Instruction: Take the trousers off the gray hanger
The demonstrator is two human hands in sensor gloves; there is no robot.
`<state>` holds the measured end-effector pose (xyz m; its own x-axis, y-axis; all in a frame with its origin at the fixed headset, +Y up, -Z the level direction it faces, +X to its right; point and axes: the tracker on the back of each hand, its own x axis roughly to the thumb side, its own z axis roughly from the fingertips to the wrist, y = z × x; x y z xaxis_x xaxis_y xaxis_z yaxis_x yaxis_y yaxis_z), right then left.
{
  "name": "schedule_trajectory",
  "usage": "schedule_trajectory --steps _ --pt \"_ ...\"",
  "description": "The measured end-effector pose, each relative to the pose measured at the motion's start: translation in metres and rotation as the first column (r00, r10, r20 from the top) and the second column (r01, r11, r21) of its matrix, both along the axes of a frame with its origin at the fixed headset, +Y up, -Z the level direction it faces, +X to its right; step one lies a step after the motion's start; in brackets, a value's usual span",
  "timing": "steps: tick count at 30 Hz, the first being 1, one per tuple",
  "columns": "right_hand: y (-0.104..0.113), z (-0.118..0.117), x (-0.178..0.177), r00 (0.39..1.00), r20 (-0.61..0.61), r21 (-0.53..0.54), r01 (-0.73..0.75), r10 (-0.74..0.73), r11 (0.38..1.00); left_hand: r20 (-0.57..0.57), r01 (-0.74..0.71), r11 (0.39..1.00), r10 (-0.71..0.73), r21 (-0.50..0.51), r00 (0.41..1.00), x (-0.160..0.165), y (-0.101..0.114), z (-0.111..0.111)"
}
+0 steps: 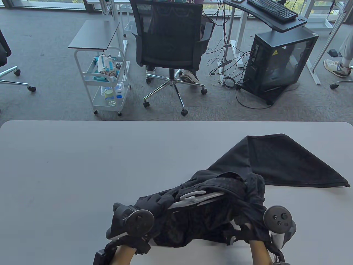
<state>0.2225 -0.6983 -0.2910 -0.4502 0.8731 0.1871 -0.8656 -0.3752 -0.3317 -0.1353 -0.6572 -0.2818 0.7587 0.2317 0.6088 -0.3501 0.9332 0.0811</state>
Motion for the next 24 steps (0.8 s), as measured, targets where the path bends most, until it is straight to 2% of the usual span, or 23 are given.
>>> schedule_trajectory --steps 3,6,9,12,16,18,19,21,24 --pt "0.000 -0.005 0.007 0.998 -0.061 -0.008 0.016 -0.016 1.000 0.042 0.003 1.000 -0.002 -0.014 0.999 -0.005 -0.001 -0.002" --pt "-0.006 -0.011 0.016 0.992 -0.093 -0.017 0.081 -0.082 0.997 0.036 0.003 1.000 -0.003 -0.016 0.999 -0.010 -0.006 -0.003" --pt "-0.011 -0.016 0.027 0.983 -0.047 -0.001 0.178 -0.177 0.984 -0.025 -0.002 1.000 0.002 0.004 1.000 -0.012 -0.013 -0.002" --pt "-0.012 -0.019 0.031 0.970 -0.043 0.039 0.242 -0.241 0.969 -0.166 0.013 0.997 0.001 0.082 0.986 -0.012 -0.020 -0.001" --pt "-0.008 -0.018 0.030 0.926 0.001 0.065 0.376 -0.377 0.924 -0.184 -0.059 0.995 0.074 0.084 0.980 -0.014 -0.031 -0.009" --pt "-0.010 -0.019 0.032 0.860 -0.022 0.047 0.511 -0.510 0.858 -0.175 -0.089 0.993 0.100 0.073 0.979 -0.016 -0.033 -0.012" --pt "-0.011 -0.020 0.035 0.811 -0.019 0.002 0.585 -0.585 0.811 -0.175 -0.089 0.993 0.101 0.076 0.979 -0.017 -0.034 -0.013" --pt "-0.015 -0.022 0.039 0.768 -0.026 -0.056 0.639 -0.640 0.768 -0.182 -0.084 0.993 0.097 0.079 0.979 -0.017 -0.034 -0.015" --pt "-0.022 -0.025 0.042 0.646 -0.090 -0.153 0.743 -0.758 0.651 -0.191 -0.097 0.993 0.109 0.073 0.975 -0.020 -0.034 -0.020"
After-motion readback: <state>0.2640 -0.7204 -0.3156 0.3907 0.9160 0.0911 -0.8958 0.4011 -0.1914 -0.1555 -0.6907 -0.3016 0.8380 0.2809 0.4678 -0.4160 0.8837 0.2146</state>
